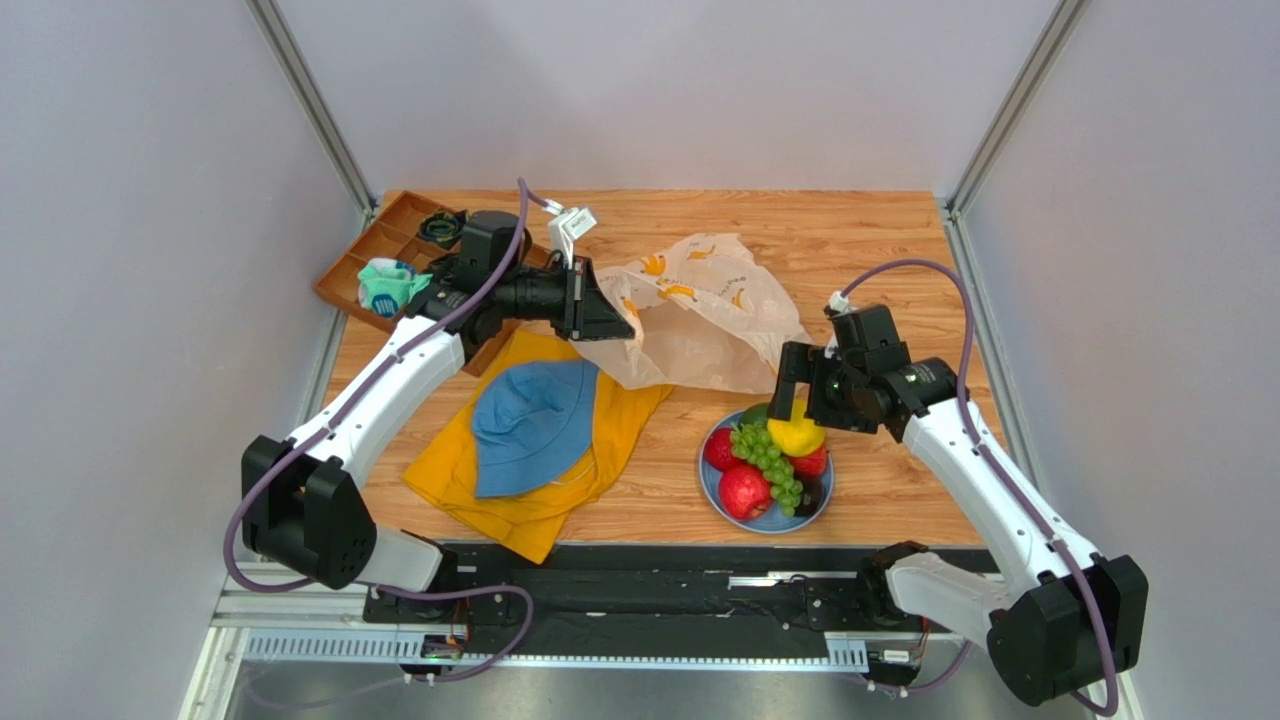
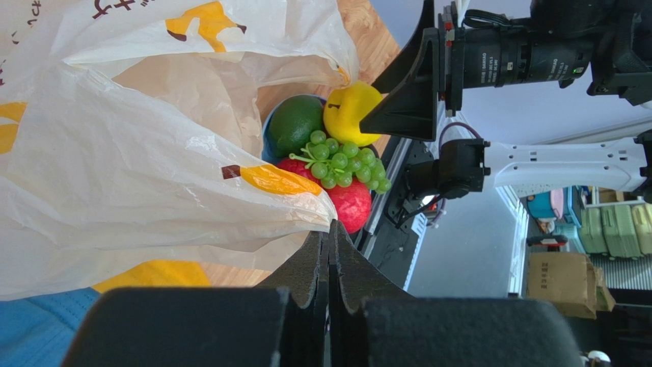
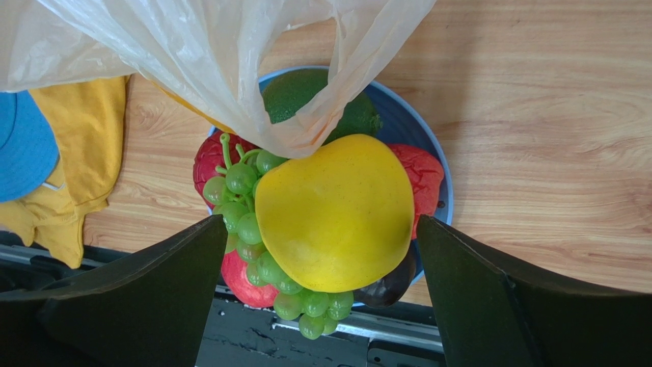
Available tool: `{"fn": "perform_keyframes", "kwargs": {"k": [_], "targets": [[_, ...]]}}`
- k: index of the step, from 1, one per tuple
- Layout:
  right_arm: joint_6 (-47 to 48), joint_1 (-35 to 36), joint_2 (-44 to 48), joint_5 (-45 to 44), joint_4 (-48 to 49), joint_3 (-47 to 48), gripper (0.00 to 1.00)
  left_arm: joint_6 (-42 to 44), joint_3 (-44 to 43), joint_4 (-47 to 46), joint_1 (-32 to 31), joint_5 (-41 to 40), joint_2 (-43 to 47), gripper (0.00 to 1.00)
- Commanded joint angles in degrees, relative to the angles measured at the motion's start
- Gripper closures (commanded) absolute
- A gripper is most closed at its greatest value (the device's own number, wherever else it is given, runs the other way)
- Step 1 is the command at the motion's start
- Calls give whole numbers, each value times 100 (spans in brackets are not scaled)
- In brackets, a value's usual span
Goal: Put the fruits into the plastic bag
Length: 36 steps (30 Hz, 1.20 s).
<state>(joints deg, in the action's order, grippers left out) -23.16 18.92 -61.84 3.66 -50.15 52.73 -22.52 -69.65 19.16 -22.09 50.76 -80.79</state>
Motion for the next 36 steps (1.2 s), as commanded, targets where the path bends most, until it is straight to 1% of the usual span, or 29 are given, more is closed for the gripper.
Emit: {"fn": "perform_keyframes", "kwargs": {"k": [1,11,21,24,25,26,27,28,36], "targets": [[-145,-63,-29,232,339,-79,0,152,-31,0,38,144,99,100],[-119,-81,-144,-41,427,-202,1,134,-23,0,38,162,46,100],[-101,-81,-249,-50,427,-272,10,125,-31,0,38,188,20,100],[-101,-81,-249,-58,427,-246,16,125,-23,0,38,188,20,100],[-93,-81,-249,-58,427,-246,22,125,-23,0,38,180,20,100],[-84,-81,-232,-67,401,-228,25,125,-23,-8,38,180,20,100],[-75,-81,-240,-93,375,-219,30,125,-23,-9,38,171,11,100],[-57,-81,-232,-102,357,-211,33,125,-23,-9,38,179,20,100],[-31,-90,66,-339,252,-53,46,108,-23,-17,38,206,11,100]]}}
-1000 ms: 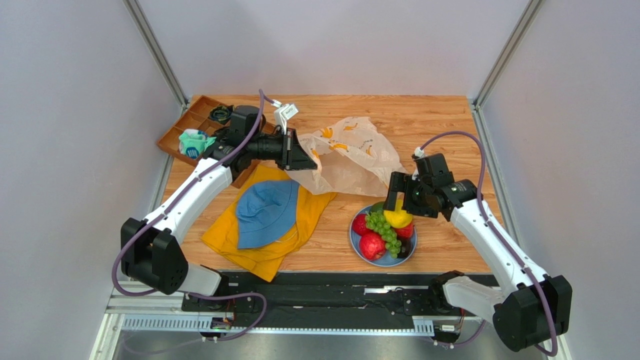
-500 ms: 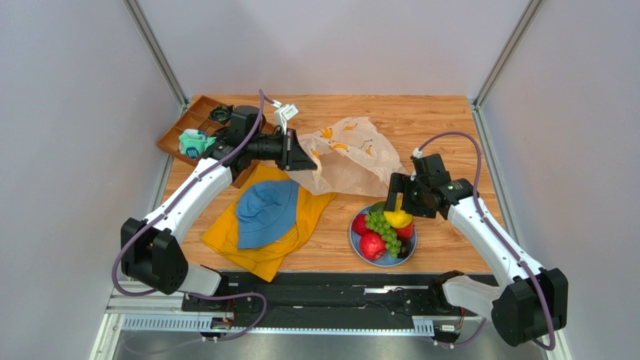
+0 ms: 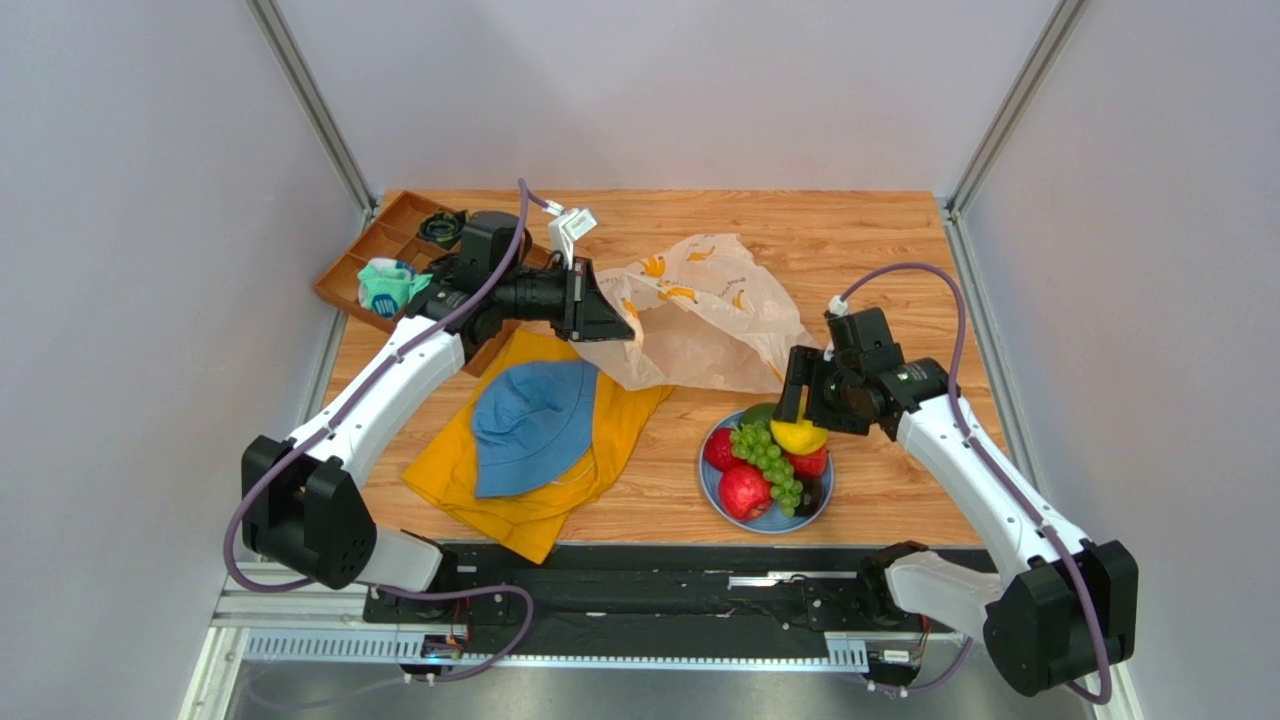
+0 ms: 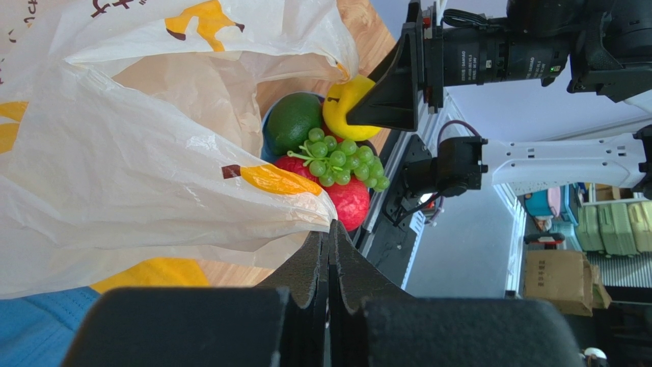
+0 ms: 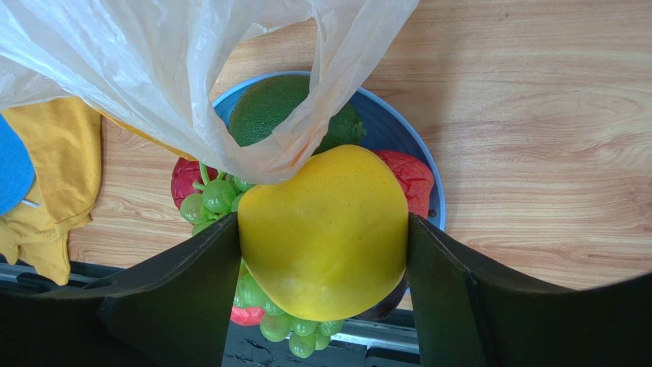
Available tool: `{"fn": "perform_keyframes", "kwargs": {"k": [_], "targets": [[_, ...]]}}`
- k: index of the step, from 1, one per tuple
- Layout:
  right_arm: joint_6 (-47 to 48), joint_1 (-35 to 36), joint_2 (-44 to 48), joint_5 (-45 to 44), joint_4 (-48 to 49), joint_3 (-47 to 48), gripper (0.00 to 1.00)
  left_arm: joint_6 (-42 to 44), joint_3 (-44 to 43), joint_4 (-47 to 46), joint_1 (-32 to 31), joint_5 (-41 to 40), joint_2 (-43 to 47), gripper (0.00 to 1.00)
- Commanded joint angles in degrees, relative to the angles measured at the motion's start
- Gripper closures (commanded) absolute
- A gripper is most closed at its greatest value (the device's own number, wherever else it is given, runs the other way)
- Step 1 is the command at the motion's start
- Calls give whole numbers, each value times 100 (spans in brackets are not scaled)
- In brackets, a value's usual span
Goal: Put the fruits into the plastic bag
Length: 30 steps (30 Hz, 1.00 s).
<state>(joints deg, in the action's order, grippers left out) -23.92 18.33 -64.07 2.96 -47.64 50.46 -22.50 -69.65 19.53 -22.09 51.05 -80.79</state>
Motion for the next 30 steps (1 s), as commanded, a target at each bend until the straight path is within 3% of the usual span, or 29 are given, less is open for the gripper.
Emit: {"fn": "perform_keyframes", "kwargs": {"k": [1,5,7,12,18,30], "targets": [[54,-22,334,-287,-35,227,46,106,-23,-54,38,195,11,100],[151,-31,650,-481,-158,544,51,88,-5,-98,38,248,2,100],[212,-13,957,-79,8,667,53,53,4,-142,38,292,-6,100],[55,556,1231,188,1062,702,56,-114,48,-371,29,581,2,100],[-16,1665,142,-531,1914,1159,58,-149,83,-494,29,687,81,100],[-244,1718,-1291,-1360,3383,1633,60,-711,329,-1276,11,1153,73,100]]}}
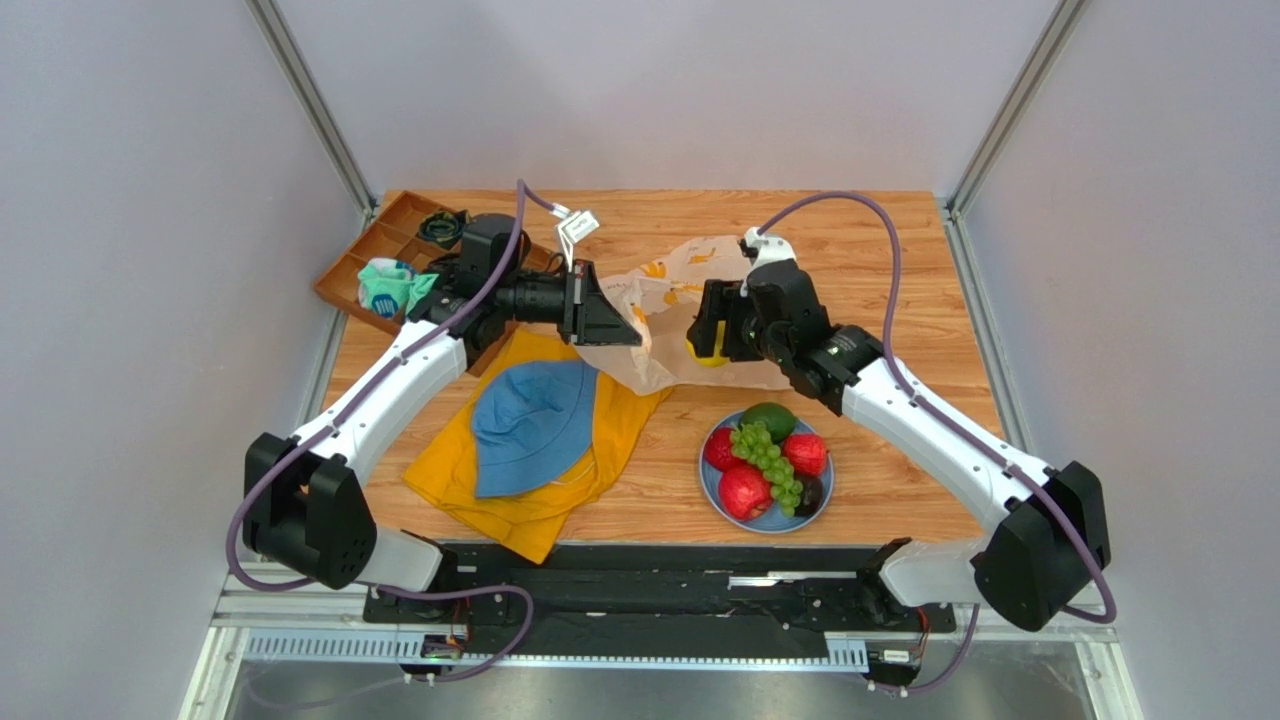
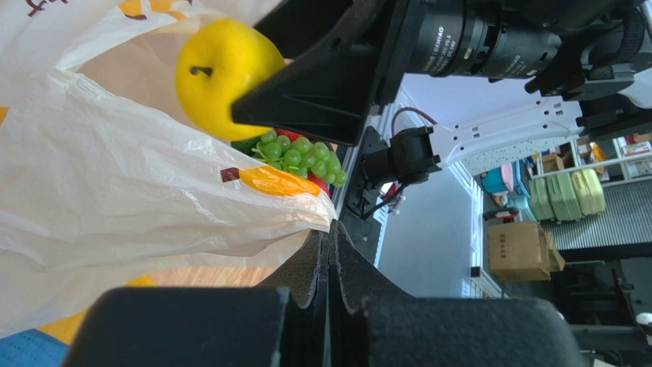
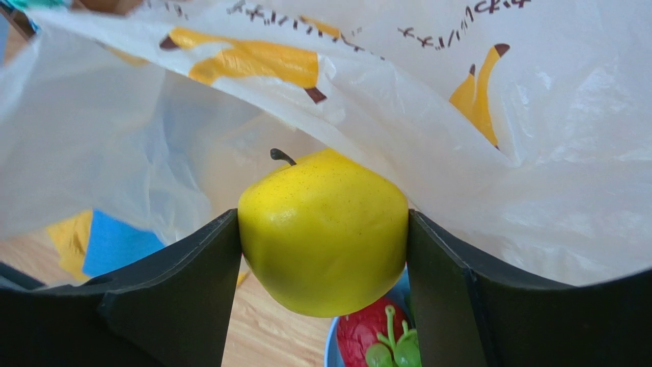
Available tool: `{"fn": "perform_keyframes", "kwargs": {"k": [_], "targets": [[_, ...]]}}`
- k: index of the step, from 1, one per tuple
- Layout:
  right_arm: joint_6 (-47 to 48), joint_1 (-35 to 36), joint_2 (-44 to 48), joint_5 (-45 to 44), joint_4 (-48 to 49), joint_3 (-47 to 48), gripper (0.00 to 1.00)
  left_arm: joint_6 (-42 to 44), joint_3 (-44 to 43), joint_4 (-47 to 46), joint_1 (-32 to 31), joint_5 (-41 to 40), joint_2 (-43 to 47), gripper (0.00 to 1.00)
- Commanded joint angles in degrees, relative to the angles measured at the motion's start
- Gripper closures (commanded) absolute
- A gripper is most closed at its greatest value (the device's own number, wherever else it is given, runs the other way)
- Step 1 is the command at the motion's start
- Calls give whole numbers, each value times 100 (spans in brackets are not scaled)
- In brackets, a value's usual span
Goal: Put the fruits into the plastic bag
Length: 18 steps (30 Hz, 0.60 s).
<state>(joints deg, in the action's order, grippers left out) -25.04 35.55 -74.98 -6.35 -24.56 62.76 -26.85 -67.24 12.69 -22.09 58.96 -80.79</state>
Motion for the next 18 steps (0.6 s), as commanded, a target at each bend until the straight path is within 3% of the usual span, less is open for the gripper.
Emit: {"fn": "perform_keyframes", "kwargs": {"k": [1,5,8,18], "targets": [[-177,-4,-271,-411,1206,403,60,-294,89,-627,3,397,64,100],[-361,31,-587,1,2268,228,61,-338,1,-715,-199,520,-41,100],[-397,66,-1044,2,2403,228,60,-732,-140,-1153,-340,713,-77,100],[-273,-197,-2389,-850,2264,491,60,-3087,-167,-4121,-437,1003,222,100]]}}
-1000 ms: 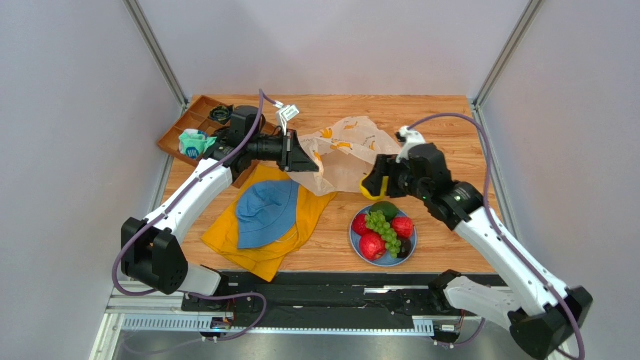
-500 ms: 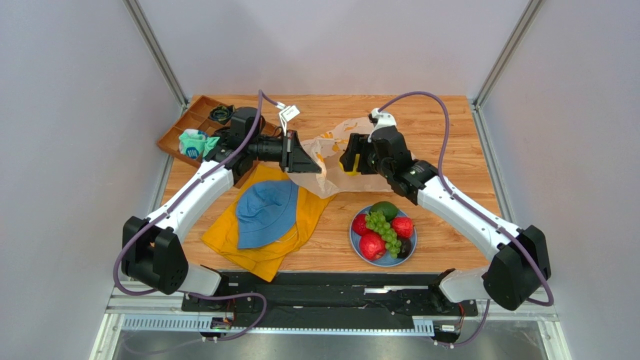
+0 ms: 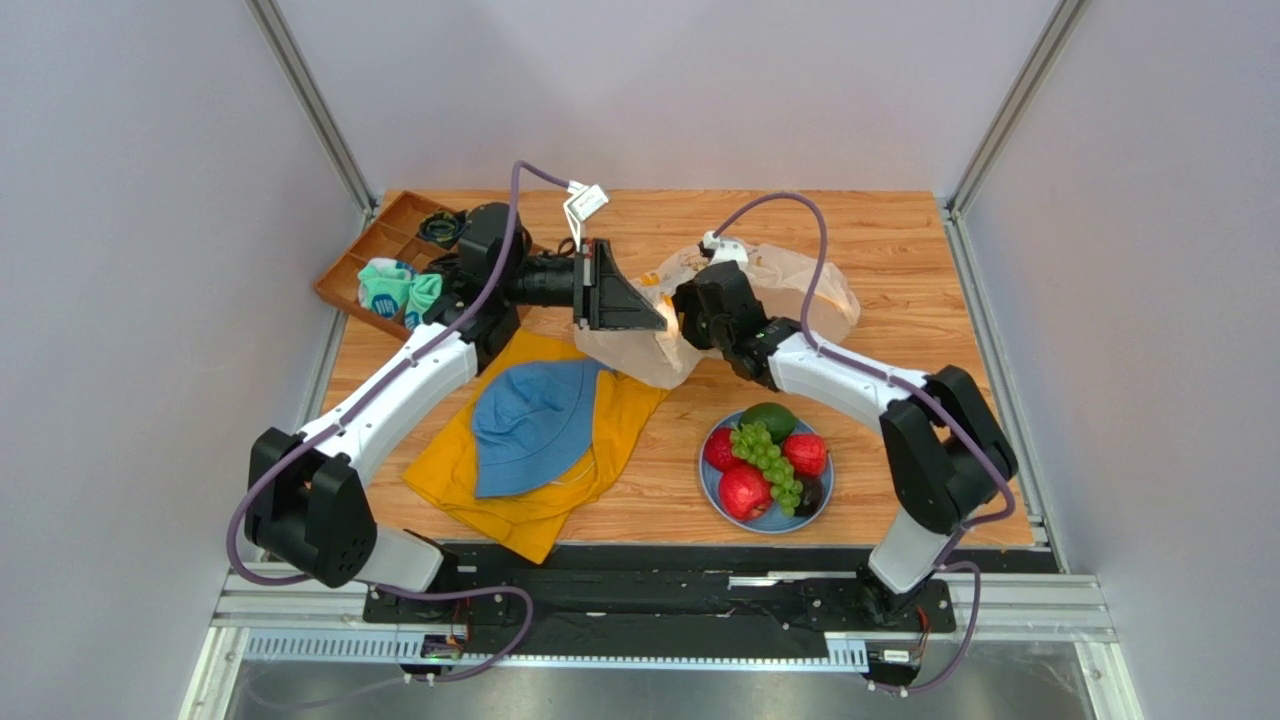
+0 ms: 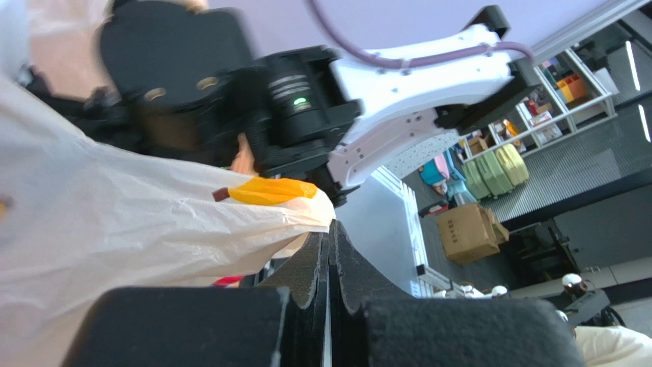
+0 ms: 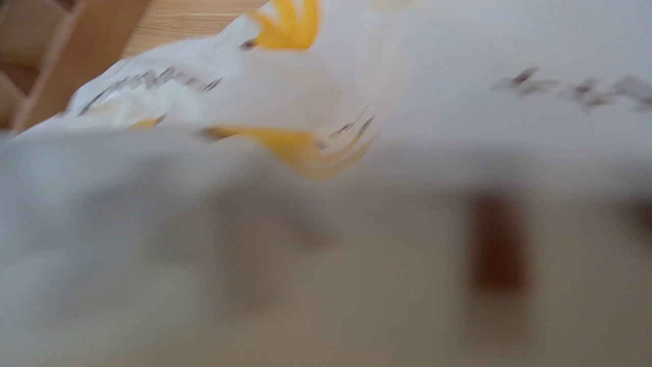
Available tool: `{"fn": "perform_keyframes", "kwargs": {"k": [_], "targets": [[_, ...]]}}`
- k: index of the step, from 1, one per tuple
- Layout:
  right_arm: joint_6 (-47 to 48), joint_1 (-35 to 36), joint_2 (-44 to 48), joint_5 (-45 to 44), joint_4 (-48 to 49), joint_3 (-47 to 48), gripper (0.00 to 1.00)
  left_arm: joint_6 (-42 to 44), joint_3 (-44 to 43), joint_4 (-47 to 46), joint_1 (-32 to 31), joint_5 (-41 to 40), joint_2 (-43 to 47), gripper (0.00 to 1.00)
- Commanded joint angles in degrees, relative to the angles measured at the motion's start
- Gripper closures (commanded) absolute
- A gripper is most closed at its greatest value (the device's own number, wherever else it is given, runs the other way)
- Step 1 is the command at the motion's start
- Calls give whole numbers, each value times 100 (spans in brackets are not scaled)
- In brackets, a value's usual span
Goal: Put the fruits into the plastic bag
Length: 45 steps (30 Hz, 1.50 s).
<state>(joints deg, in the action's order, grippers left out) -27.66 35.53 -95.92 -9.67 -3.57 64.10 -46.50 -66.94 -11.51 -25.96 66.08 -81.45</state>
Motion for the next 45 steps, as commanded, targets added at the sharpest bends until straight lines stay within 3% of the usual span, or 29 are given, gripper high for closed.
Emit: {"fn": "perform_keyframes", "kwargs": {"k": [1,4,11,15,18,21,22,24,27,40,45], "targets": [[-3,-317,-383,-657,-71,436,61,-1481,-180,-1906,-50,300,305,100],[146,-537,-550,-1061,-519,691,61,-1792,-170,-2303,-41,291,410,100],[541,-1021,-551,-1240,-1277,850,58,-1600,5,-2128,231,89,446,100],[736,-1039,-612,-1204,-1769,1061,56,-513,40,-708,302,-113,183,100],[841,-1039,-630,-1221,-1971,1175,54,-342,119,-528,328,-105,-63,100],[929,-1074,-630,-1379,-2200,1307,41,-133,172,-302,433,-122,-178,100],[964,-1083,-604,-1327,-2305,1377,29,8,137,127,477,-183,-196,100],[1052,-1092,-577,-1205,-2393,1430,18,376,111,464,530,-271,-213,100],[1096,-1083,-533,-985,-2420,1483,14,449,128,562,539,-263,-196,100],[1122,-1092,-375,-431,-2201,1431,11,519,111,659,539,-263,-213,100],[1342,-1057,99,586,-1613,1053,14,537,128,711,539,-307,-240,100]]}}
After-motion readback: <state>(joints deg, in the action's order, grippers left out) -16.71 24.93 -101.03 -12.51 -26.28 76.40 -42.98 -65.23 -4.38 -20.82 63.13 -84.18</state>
